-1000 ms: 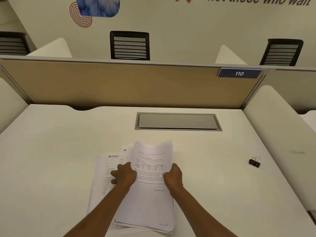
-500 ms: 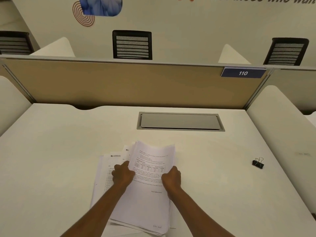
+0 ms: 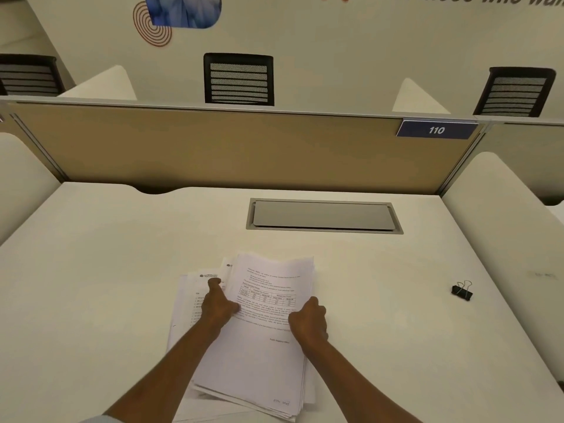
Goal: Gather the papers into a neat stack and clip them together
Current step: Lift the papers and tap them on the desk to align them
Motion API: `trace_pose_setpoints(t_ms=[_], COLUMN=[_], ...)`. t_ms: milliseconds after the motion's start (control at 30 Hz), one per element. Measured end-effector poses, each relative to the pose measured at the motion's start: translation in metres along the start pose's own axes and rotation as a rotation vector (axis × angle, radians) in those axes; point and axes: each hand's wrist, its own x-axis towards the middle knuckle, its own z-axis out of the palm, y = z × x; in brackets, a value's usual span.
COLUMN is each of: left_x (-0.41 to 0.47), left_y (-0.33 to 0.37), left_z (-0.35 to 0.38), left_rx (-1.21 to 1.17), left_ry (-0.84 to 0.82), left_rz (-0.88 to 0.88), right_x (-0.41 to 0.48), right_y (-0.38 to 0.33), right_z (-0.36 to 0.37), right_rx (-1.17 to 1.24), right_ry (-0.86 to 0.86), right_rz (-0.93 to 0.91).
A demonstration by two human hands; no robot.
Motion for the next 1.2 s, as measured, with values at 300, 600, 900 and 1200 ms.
trace_pose_setpoints(t_ms=[300,600,900,1200], left_x=[0.009,0.011,0.014,0.006], left_y=[-0.003,-0.016,-0.016,-0.014], left_z=[-0.018,-0.014,-0.024,-0.023], left_rx=[-0.156,0.260,0.058,-0.122], left_ry=[-0.078,0.113,0.067,0.008], left_rz=[-0.037,-0.024,0.047,0.059], right_x=[0.005,0.002,0.003,0.003], right_y=[0.000,-0.012,-0.017,-0.019], right_z=[0.000,0.013,0.016,0.022], right_rx=[0.356,0.189,0.128,0.324], right_ry=[-0.001,-0.006,-0.060,-0.117], right_rz=[-0.076,-0.057,-0.016,-0.006])
